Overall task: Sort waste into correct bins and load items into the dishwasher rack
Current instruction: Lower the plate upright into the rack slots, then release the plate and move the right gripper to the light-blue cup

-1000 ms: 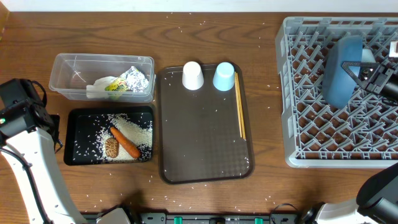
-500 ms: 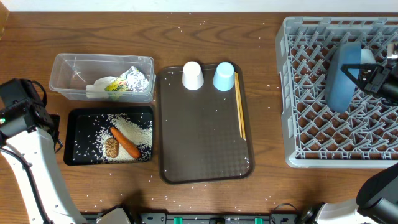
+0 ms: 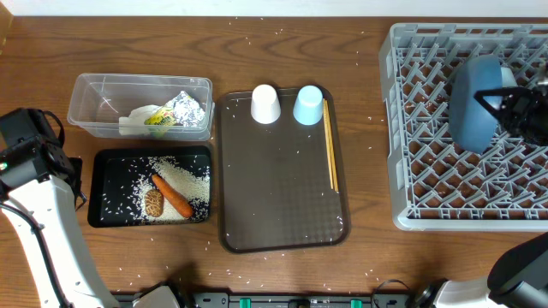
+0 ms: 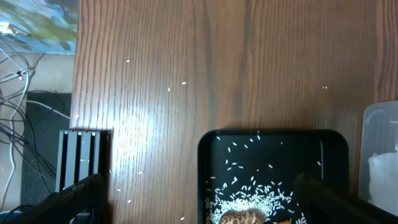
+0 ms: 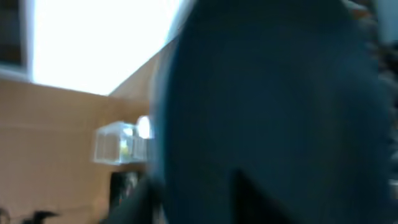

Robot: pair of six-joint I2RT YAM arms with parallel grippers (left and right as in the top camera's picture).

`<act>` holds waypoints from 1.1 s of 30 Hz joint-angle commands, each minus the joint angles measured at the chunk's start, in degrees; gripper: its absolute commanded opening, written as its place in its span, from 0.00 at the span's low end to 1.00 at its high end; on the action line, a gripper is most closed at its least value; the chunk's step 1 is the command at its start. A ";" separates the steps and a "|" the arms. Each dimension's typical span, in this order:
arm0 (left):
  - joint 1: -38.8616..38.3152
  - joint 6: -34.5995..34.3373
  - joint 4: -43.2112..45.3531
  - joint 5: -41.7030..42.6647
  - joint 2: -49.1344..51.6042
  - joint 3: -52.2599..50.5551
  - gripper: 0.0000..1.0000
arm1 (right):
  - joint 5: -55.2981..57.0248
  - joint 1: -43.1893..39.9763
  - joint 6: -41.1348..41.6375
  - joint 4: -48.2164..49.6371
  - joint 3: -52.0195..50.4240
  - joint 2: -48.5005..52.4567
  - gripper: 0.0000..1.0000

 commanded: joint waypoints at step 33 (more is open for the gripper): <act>0.28 -0.33 -0.20 -0.31 -0.11 -0.09 0.98 | 24.00 -0.31 18.75 -4.98 -0.37 -21.86 0.99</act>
